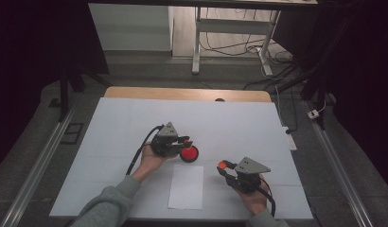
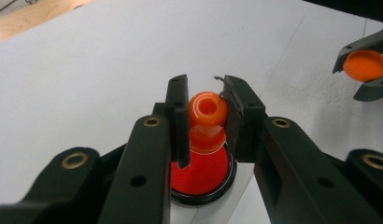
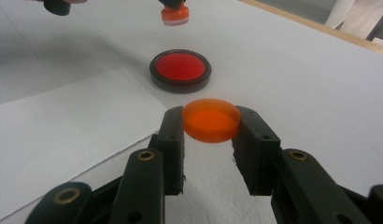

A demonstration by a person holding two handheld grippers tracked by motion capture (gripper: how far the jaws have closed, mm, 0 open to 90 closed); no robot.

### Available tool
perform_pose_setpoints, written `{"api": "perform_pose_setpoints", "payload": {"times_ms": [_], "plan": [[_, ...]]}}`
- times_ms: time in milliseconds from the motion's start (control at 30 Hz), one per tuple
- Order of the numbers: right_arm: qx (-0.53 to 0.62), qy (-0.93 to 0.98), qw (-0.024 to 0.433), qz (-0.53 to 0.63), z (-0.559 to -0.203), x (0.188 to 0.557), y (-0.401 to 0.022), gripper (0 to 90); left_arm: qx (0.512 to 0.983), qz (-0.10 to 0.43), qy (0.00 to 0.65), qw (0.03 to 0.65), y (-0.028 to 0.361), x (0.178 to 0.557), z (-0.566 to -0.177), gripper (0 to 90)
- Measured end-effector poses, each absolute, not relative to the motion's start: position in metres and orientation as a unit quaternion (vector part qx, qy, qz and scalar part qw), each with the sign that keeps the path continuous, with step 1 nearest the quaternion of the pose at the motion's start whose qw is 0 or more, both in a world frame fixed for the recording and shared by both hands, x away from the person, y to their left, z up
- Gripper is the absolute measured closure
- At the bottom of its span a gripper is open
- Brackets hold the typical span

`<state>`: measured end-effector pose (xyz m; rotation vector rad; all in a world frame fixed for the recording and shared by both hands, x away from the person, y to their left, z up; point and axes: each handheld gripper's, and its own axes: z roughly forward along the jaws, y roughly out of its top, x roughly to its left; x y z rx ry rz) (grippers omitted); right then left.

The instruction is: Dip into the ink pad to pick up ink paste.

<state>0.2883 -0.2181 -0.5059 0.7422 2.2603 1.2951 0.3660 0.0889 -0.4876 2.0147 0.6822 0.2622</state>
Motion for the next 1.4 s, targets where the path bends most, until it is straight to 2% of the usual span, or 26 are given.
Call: {"api": "perform_pose_setpoints", "payload": {"times_ms": [1400], "plan": [[0.269,0.816,0.216,0.464,-0.506,0.289,-0.218,64.1,0.83,0.071,0.249,0.494,0.106,0.342,-0.468,72.7]]}}
